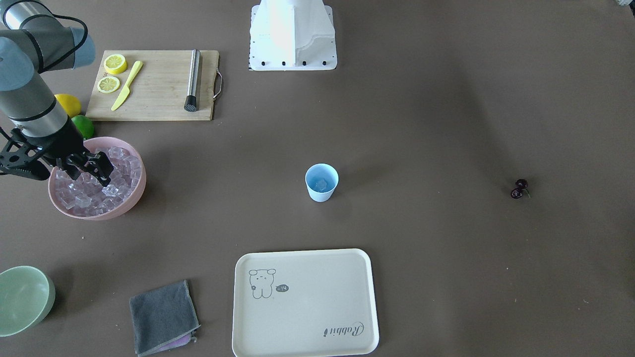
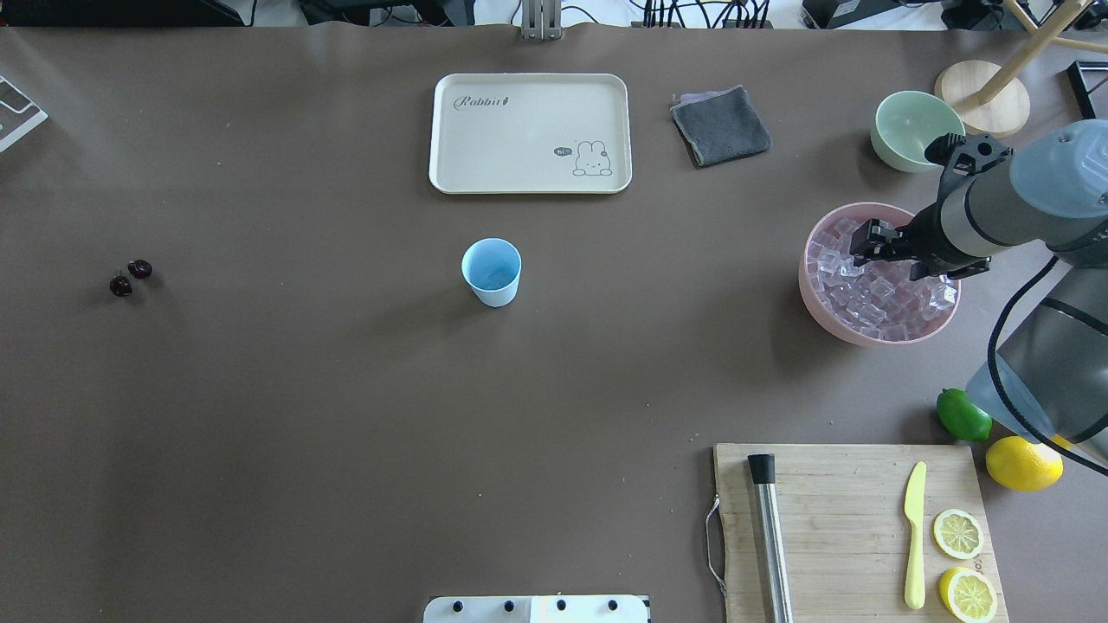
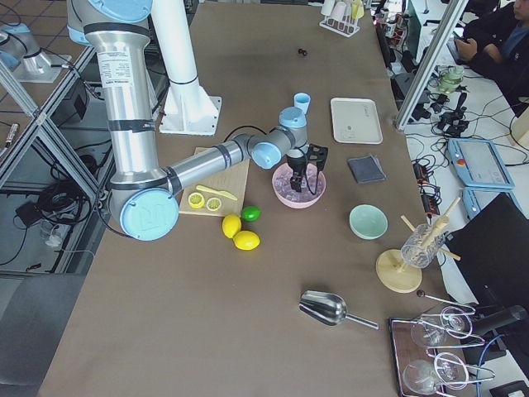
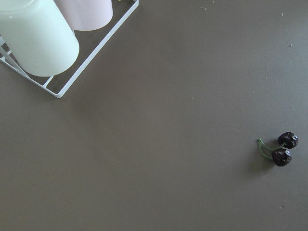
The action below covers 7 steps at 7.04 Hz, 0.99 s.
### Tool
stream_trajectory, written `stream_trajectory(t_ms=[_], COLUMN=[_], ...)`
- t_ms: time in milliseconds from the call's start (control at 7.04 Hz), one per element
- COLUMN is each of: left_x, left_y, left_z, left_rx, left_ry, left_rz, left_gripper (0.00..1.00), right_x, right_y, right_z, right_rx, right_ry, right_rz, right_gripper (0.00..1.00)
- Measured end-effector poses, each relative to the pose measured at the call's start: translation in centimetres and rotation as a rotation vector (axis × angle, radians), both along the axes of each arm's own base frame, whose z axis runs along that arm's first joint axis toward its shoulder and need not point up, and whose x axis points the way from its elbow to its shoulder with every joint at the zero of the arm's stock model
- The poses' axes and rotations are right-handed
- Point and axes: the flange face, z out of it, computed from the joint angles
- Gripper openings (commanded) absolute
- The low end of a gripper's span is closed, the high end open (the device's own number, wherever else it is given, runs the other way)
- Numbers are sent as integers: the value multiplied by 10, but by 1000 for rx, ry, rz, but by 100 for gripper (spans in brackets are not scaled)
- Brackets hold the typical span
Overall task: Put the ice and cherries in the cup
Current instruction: 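Lower the right gripper into the bowl and grasp a third ice cube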
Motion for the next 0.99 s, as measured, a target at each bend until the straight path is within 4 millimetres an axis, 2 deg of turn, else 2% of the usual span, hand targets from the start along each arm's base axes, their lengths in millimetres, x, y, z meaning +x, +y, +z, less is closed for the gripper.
stream_trajectory(t_ms=[426, 852, 994], left_x=[0, 0, 0], left_y=[1, 0, 0], left_z=[1, -1, -3], left_rx=[2, 8, 10], left_ry=[-1, -1, -1], left_rz=[2, 3, 2], left_gripper=[98, 98, 98], right_x=[-12, -18, -19], right_y=[7, 6, 6], right_z=[2, 16, 21], right_rx=[-36, -55, -58], right_ry=[-6, 15, 23], right_rz=[13, 12, 11], right_gripper=[78, 77, 62])
